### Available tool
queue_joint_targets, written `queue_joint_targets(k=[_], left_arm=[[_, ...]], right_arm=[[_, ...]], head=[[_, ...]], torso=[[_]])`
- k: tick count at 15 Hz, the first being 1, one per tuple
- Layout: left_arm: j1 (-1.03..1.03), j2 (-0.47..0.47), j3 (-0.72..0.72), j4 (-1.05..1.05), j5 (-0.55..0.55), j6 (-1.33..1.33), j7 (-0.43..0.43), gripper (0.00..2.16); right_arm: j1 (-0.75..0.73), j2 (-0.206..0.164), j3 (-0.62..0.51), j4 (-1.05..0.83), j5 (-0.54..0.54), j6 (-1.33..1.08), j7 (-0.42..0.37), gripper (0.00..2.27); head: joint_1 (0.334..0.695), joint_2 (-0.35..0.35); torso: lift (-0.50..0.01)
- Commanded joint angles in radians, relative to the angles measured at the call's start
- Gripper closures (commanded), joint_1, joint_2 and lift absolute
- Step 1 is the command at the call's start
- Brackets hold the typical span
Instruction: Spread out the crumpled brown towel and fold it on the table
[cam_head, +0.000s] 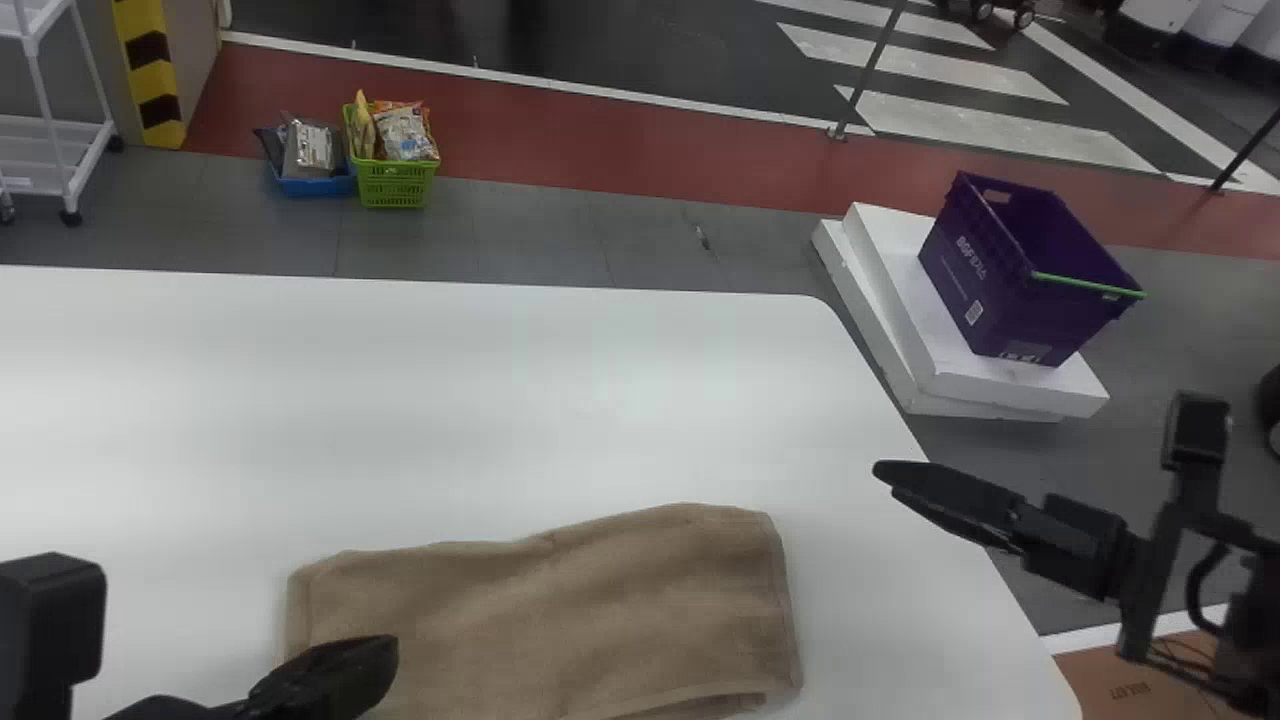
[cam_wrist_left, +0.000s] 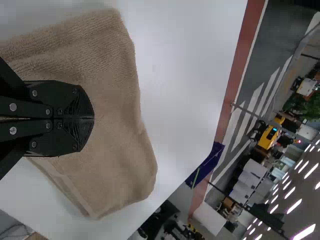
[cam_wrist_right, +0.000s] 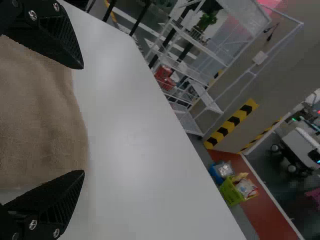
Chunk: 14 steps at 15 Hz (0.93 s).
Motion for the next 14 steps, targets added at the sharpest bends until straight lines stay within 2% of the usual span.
queue_joint_targets(k=[1,2,4,5,6,7,11,14], left_arm=[[0.015,-0.001,0.047,-0.021,0.047,0.014,0.000,1.16],[0.018,0.000,0.061,-0.021,0.060,0.014,0.000,1.16],[0.045,-0.001,0.090,-0.041,0.083,0.020,0.009,1.13],[0.073,-0.003,0.114,-0.053,0.095,0.023,0.017,0.86],[0.101,-0.009,0.136,-0.072,0.095,0.014,0.020,0.68],[0.117,-0.012,0.153,-0.076,0.099,0.005,0.023,0.68],[0.125,-0.014,0.188,-0.053,0.101,-0.090,0.074,0.68],[0.124,-0.015,0.182,0.020,0.073,-0.262,0.097,0.68]], right_arm=[[0.095,0.120,-0.131,-0.014,-0.176,-0.324,0.005,0.06],[0.151,0.138,-0.146,-0.012,-0.251,-0.456,0.005,0.06],[0.235,0.138,-0.146,-0.015,-0.339,-0.640,0.005,0.06],[0.258,0.138,-0.133,-0.015,-0.345,-0.661,0.005,0.06],[0.278,0.138,-0.111,-0.009,-0.336,-0.683,0.000,0.07],[0.298,0.138,-0.085,0.002,-0.330,-0.716,-0.025,0.07],[0.364,0.138,0.073,0.049,-0.244,-0.916,-0.278,0.07],[0.418,0.138,0.156,0.106,-0.236,-1.078,-0.436,0.07]], head=[[0.695,-0.350],[0.695,-0.350],[0.695,-0.350],[0.695,-0.350],[0.695,-0.350],[0.695,-0.350],[0.695,-0.350],[0.695,-0.350]], torso=[[-0.127],[-0.127],[-0.127],[-0.127],[-0.127],[-0.127],[-0.127],[-0.127]])
